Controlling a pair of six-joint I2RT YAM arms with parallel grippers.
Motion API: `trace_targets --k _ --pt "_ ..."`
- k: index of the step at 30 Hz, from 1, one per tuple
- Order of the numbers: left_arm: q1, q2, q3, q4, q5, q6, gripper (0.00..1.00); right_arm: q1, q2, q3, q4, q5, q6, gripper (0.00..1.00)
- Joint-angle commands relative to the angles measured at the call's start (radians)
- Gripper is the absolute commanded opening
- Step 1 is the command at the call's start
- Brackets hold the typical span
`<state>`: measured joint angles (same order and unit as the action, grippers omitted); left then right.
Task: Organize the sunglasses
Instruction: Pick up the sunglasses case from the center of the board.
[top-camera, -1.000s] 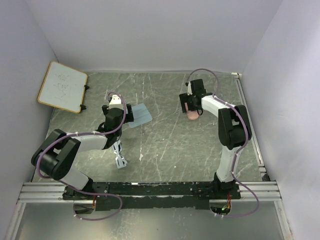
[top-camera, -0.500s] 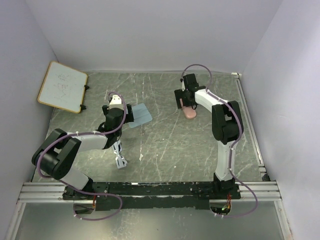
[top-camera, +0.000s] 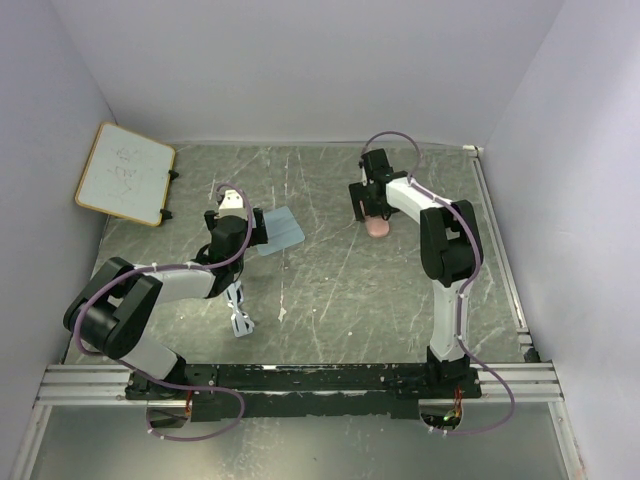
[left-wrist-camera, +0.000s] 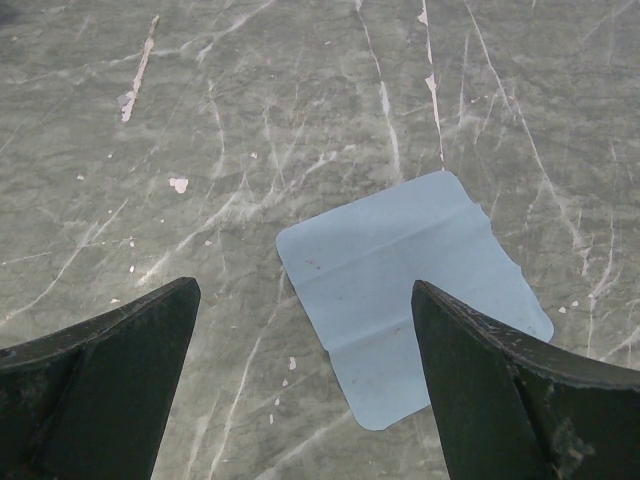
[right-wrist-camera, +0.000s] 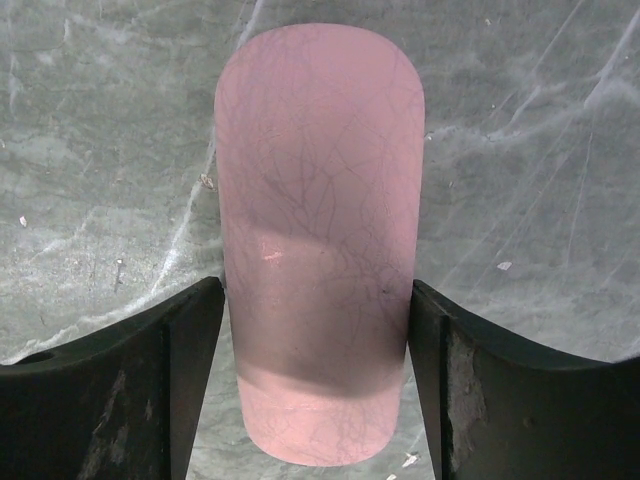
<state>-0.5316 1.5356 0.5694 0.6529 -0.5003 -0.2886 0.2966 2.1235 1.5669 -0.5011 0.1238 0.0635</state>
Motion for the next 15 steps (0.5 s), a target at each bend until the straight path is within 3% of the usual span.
trace_targets --k 1,15 --pt "0.007 -0.002 0.026 0.008 0.009 -0.009 0.99 0.007 0.002 0.002 -0.013 0.018 -0.008 0.71" --pt "0.007 -0.004 0.023 0.008 0.014 -0.008 0.99 0.017 0.037 0.051 -0.022 0.08 -0.021 0.74"
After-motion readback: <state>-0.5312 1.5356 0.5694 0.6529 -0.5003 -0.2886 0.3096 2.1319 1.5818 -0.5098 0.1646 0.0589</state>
